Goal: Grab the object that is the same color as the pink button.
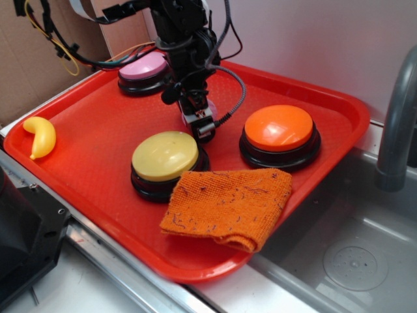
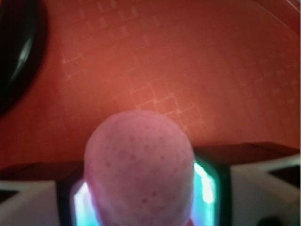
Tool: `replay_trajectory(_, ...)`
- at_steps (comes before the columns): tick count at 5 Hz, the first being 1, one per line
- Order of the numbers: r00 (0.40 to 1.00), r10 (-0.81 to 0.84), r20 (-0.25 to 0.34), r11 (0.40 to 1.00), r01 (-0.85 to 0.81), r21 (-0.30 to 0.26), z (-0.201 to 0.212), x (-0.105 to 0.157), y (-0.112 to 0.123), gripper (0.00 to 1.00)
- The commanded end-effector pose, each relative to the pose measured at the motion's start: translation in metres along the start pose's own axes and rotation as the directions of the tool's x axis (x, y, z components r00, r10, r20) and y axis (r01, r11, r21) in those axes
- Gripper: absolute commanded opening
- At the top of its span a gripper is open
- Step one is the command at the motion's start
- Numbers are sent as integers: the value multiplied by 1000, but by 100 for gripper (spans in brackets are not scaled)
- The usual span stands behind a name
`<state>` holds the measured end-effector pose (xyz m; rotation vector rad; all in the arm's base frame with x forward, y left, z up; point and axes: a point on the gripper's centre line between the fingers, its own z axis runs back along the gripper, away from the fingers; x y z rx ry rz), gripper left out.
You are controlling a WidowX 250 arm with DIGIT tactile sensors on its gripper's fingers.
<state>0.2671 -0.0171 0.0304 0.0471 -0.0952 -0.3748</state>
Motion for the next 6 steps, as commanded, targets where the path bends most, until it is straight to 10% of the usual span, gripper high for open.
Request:
replay_trajectory(1, 990, 135, 34, 991, -134, -19, 62, 4, 18, 0)
replay_trajectory(6, 890, 457, 12, 889, -457, 16, 140, -69, 29, 0)
